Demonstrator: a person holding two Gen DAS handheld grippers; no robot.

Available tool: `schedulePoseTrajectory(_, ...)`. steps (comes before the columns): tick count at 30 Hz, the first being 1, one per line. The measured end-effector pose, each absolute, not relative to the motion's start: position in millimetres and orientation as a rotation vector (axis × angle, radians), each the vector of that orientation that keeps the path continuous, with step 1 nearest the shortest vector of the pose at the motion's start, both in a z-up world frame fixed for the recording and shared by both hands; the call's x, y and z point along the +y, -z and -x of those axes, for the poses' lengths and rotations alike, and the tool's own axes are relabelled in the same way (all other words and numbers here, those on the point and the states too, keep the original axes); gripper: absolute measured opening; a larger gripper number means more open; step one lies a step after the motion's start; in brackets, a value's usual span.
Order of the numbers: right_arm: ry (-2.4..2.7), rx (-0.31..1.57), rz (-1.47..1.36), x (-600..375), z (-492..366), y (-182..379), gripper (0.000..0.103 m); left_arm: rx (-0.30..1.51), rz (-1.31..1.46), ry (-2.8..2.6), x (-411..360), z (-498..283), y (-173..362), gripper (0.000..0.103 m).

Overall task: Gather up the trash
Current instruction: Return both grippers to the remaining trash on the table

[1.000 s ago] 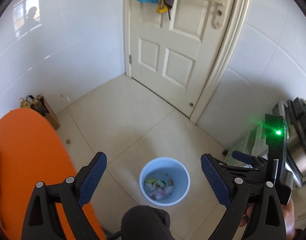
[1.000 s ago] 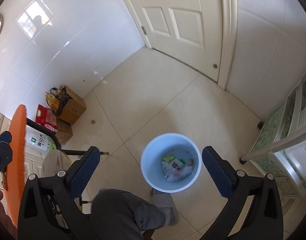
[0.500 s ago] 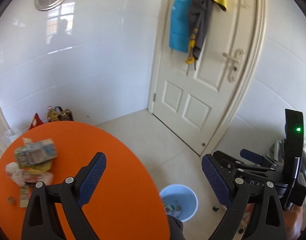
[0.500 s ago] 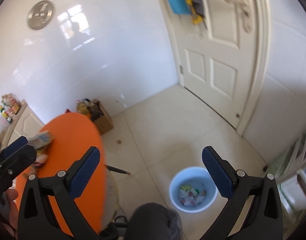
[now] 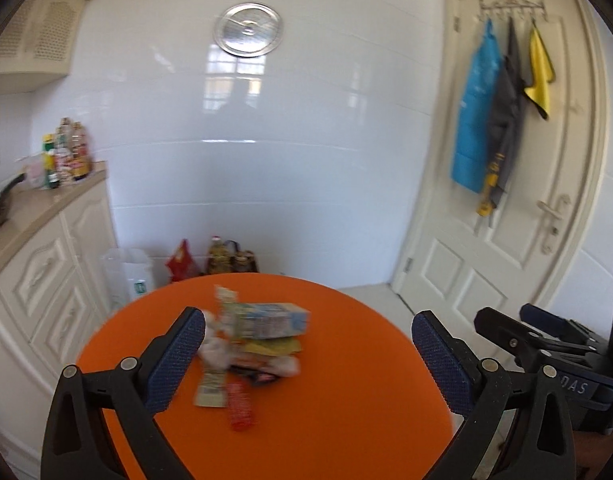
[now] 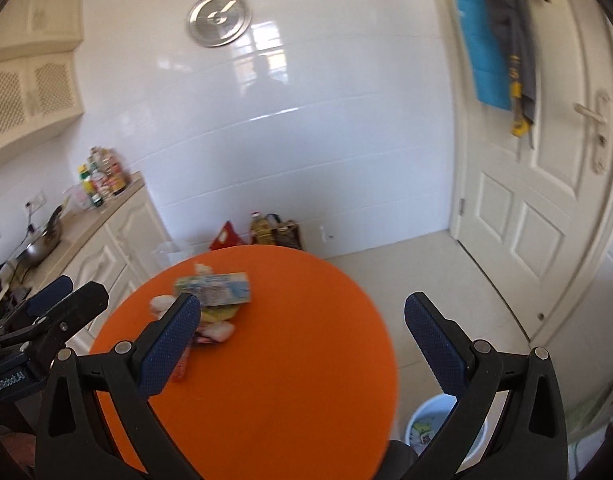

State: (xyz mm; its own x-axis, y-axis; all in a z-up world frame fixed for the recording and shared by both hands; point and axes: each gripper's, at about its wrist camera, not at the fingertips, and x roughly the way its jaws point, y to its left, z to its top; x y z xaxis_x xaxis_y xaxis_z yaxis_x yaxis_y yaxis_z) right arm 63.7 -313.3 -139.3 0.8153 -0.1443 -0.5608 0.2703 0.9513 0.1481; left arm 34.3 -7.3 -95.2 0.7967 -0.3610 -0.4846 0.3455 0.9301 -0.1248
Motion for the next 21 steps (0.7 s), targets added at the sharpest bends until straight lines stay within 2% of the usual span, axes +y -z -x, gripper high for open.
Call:
schedulePoseTrajectory(10,0.081,0.633,-0.097,-229.9,-102.3,154.2,0.103,0.561,0.073,0.182,52.3,-2.2,133.3,0.102)
schedulePoseTrajectory(21,0.031,0.759,-0.043,-185.2,-146.3,206.7,0.103,0.693,0.056,0.118,38.2,-66.4,174.0,0.102)
